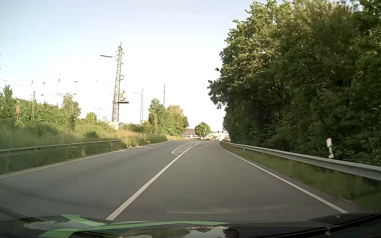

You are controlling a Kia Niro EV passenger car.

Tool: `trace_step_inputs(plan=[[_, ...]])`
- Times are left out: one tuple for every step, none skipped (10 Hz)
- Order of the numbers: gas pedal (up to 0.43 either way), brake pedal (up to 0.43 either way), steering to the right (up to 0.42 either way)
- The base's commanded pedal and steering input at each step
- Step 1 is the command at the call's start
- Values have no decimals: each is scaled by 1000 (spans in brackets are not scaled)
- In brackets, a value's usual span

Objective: Follow the waypoints while adhering to traffic rules and regulations

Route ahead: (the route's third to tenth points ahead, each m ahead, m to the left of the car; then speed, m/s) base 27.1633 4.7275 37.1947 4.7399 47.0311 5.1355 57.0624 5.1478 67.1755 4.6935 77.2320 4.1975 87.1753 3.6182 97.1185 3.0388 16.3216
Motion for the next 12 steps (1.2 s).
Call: trace_step_inputs(plan=[[0,0,-6],[0,0,-6],[0,0,-6],[0,0,-6],[0,0,-6],[0,6,-6],[0,24,-5],[0,37,-5],[0,49,-5],[0,55,-5],[0,55,-4],[0,61,-4]])
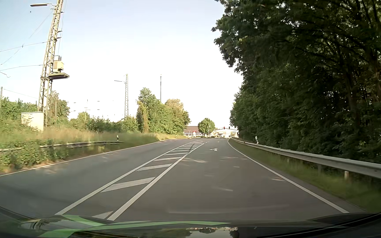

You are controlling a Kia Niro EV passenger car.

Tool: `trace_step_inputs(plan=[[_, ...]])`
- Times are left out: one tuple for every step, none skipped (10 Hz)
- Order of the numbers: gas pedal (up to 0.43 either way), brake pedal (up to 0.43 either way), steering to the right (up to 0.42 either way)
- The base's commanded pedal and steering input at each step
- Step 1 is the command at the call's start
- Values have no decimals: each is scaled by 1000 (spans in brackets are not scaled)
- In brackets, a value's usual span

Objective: Follow the waypoints while adhering to traffic rules and regulations

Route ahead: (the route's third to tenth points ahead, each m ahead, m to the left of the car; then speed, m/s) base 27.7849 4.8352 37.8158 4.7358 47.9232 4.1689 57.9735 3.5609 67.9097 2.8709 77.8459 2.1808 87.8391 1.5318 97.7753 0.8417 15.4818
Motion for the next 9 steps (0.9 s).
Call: trace_step_inputs(plan=[[0,55,-4],[0,37,-4],[0,24,-4],[0,12,-4],[0,0,-4],[0,0,-4],[0,0,-4],[0,0,-4],[0,0,-4]])
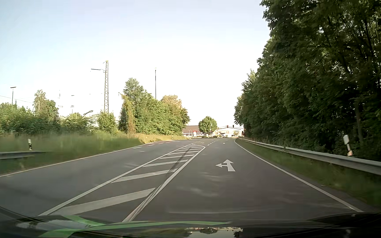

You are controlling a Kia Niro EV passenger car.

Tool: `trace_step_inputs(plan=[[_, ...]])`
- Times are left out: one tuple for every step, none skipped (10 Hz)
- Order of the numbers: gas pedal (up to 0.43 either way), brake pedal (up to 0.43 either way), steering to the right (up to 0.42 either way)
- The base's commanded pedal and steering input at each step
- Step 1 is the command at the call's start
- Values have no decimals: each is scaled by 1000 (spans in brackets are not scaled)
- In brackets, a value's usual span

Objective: Follow the waypoints while adhering to traffic rules and regulations

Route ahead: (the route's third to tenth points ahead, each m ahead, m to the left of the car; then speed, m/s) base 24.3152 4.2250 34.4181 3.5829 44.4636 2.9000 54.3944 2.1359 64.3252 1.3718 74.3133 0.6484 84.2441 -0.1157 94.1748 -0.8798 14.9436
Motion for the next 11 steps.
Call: trace_step_inputs(plan=[[0,0,-4],[0,0,-4],[0,0,-4],[0,0,-4],[0,0,-4],[0,0,-4],[0,12,-4],[0,30,-5],[0,61,-5],[0,73,-5],[0,79,-5]])
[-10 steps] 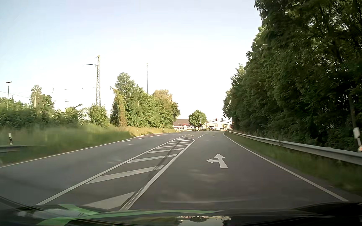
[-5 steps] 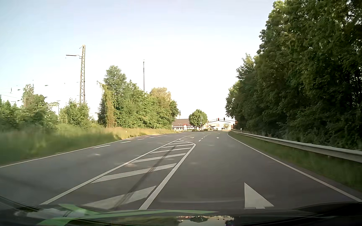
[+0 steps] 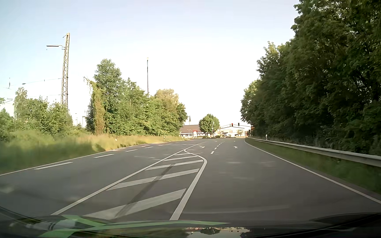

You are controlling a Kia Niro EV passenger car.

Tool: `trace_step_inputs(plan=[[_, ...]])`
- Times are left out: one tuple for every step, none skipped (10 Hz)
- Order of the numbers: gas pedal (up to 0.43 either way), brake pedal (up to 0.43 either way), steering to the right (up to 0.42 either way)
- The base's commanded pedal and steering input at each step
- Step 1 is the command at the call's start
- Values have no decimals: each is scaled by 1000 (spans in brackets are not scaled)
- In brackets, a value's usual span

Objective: Follow the waypoints while adhering to traffic rules and regulations

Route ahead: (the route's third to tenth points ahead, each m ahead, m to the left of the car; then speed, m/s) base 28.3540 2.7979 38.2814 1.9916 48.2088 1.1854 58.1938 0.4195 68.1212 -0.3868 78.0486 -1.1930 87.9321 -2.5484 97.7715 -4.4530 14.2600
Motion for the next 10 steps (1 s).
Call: trace_step_inputs(plan=[[0,79,-5],[0,55,-5],[0,37,-5],[0,30,-5],[0,30,-6],[0,30,-5],[0,30,-5],[0,37,-5],[0,30,-5],[0,37,-3]])
